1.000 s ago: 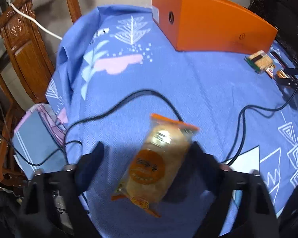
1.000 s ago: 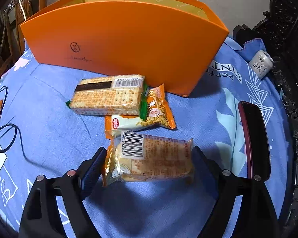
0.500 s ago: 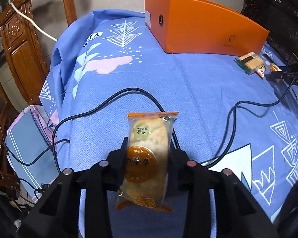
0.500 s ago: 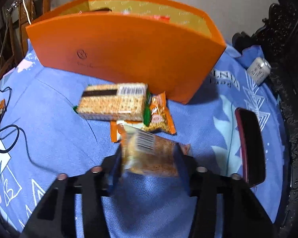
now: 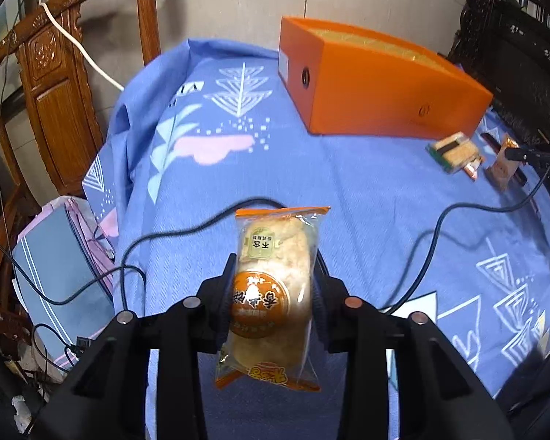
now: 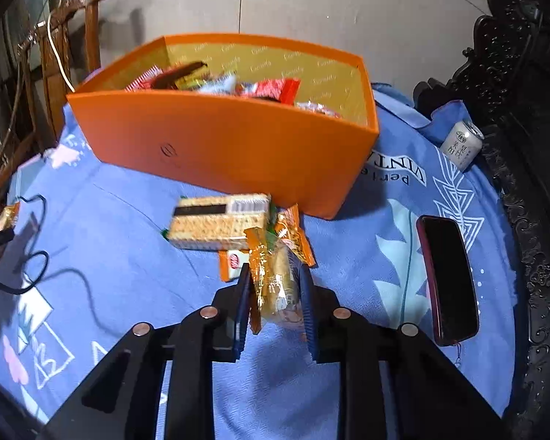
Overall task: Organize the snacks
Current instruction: 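Carry both bags over the orange box and open both tools to drop them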
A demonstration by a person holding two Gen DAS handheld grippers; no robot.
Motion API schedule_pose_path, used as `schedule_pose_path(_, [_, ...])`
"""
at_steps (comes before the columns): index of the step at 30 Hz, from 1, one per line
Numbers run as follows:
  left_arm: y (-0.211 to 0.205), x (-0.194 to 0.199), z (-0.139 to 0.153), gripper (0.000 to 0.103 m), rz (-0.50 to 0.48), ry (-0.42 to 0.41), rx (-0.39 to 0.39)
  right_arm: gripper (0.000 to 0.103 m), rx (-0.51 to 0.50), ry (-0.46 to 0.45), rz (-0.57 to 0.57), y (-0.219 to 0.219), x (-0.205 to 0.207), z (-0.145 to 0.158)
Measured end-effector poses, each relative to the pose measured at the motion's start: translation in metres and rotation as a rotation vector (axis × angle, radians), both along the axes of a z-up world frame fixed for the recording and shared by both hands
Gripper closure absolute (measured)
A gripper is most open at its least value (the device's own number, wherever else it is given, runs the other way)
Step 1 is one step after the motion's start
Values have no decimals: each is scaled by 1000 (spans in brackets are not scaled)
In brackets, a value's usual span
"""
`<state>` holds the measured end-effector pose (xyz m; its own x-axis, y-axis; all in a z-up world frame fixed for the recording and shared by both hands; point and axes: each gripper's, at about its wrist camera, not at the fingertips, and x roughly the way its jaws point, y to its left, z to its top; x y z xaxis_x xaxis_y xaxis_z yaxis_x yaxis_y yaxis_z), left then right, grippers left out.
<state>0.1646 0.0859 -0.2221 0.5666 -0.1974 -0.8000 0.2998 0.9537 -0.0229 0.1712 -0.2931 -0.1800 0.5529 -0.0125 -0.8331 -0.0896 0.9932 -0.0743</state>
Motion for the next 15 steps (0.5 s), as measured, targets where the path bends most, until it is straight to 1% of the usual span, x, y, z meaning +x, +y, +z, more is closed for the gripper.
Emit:
schedule_pose_path(4, [-1, -2, 17, 68, -5, -31, -18, 78, 33, -28, 8, 7, -8, 11])
schedule_pose_path(7, [-7, -4, 36, 68, -19, -67, -24, 78, 62, -56, 13, 12, -13, 21])
schedule_pose_path(10, [-16, -4, 56, 68, -44, -107, -30, 78, 78, -102, 35, 20, -18, 39])
schedule_pose_path(11, [-22, -3, 68, 68, -60, -131, -31, 78, 80, -114, 39, 21, -19, 44])
schedule_pose_path(15, [-43, 9, 103, 68, -108, -202, -38, 78, 98, -204, 55, 24, -18, 77])
